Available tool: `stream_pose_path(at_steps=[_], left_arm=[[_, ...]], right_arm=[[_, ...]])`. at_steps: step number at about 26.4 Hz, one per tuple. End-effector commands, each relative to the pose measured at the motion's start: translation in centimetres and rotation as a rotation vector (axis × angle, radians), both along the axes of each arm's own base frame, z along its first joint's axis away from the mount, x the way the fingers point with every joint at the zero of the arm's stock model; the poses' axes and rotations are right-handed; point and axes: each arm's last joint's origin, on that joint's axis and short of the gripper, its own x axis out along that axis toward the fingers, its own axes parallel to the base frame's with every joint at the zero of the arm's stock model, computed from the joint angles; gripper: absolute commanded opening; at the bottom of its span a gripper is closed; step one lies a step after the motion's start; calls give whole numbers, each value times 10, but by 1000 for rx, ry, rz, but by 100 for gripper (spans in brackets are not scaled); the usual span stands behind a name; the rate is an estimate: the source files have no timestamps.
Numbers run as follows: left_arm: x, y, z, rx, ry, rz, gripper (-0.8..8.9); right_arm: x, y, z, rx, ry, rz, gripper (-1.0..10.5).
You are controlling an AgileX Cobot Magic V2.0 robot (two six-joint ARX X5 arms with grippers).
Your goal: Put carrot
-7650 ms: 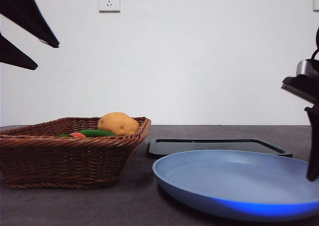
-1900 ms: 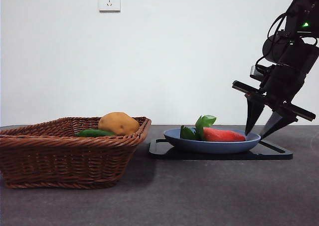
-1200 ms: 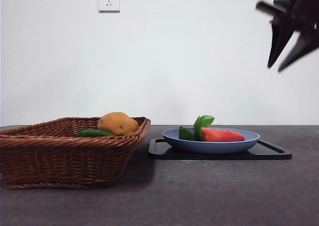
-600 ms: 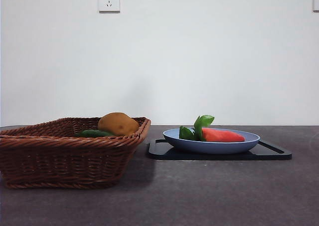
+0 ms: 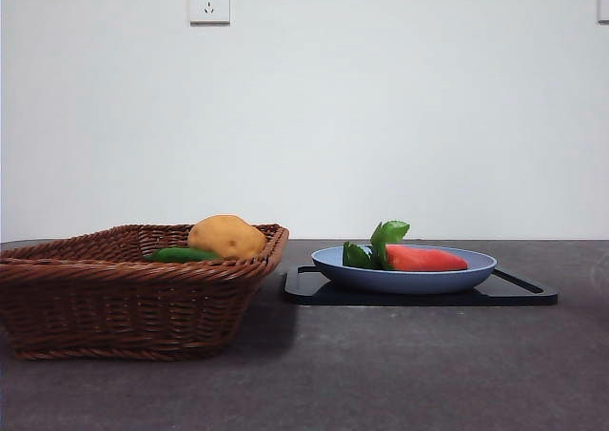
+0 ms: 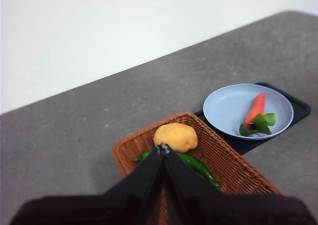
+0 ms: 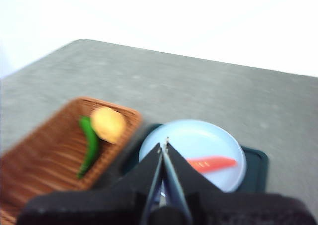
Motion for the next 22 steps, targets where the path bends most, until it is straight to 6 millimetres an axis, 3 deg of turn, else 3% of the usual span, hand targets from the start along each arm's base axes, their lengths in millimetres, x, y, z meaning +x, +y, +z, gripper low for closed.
stream_pose_path(at_steps=[1,6,22], left_arm=[[-10,5,-14,-96,-5,-12,6],[-17,6,-29,-154,29,-121,6],[-13,2,-31,-157,71,-146,8]], right_arm=[[-5,-2,-24,16,-36,2,3],[-8,-6,-47,59,6,-21,4],[-8,-6,-48,43,9,-14,4]])
